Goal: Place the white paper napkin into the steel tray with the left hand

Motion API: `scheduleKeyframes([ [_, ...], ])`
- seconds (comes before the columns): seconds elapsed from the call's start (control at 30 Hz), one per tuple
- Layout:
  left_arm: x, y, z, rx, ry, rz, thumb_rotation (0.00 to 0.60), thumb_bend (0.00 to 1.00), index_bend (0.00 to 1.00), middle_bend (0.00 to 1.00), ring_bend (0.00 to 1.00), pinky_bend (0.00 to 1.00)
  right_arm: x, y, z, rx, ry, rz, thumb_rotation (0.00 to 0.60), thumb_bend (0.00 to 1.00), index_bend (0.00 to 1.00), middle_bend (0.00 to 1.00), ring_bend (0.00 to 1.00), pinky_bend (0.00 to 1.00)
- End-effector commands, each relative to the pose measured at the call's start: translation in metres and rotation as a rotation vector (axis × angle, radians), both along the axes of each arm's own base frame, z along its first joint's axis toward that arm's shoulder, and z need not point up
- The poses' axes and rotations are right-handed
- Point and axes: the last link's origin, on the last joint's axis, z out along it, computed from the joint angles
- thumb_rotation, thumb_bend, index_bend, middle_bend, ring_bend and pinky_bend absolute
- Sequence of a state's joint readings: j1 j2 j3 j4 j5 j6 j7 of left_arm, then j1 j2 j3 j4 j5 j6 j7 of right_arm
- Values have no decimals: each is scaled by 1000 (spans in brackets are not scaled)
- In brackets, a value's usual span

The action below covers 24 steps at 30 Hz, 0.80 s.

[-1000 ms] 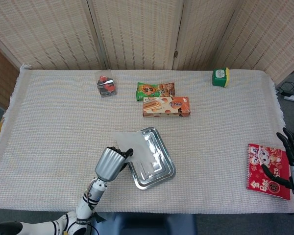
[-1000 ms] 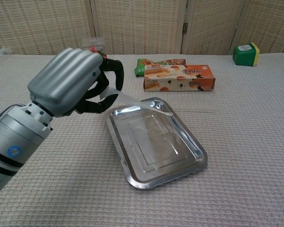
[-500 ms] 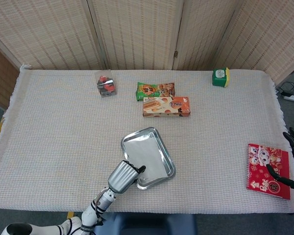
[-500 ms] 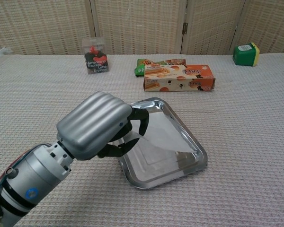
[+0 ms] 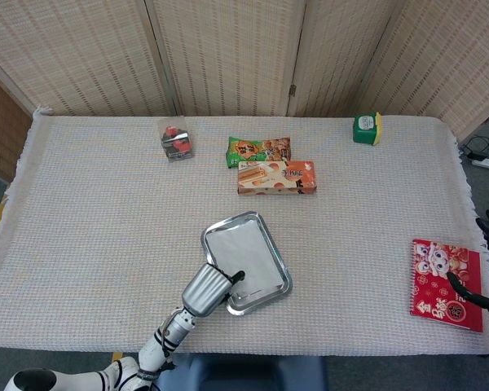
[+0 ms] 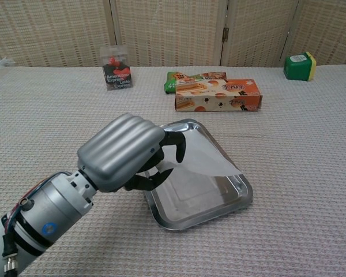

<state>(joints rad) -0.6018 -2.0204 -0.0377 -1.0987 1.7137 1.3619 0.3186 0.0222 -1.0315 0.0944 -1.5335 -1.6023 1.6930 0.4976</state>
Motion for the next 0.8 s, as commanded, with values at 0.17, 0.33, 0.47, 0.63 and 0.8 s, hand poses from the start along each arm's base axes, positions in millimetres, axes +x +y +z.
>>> scheduleKeyframes([
  [0.17, -1, -1, -6, -17, -7, 20, 600, 435, 448, 1000, 1000, 1000, -3, 23, 41, -10, -181, 142, 600, 328, 0, 0, 0, 0],
  [0.33, -1, 3, -14, -44, -18, 48, 600, 297, 399, 1000, 1000, 1000, -4, 32, 49, 9, -238, 181, 600, 328, 0, 0, 0, 0],
  [0.47, -3, 6, -20, -59, -15, 59, 600, 194, 341, 1000, 1000, 1000, -6, 31, 50, 6, -238, 175, 600, 328, 0, 0, 0, 0],
  [0.63, -1, 7, -19, -54, -17, 48, 600, 167, 322, 1000, 1000, 1000, -7, 29, 50, -8, -230, 160, 600, 328, 0, 0, 0, 0],
  [0.8, 2, 8, -14, -37, 15, 25, 600, 147, 299, 1000, 1000, 1000, -6, 27, 45, 3, -215, 155, 600, 328, 0, 0, 0, 0],
])
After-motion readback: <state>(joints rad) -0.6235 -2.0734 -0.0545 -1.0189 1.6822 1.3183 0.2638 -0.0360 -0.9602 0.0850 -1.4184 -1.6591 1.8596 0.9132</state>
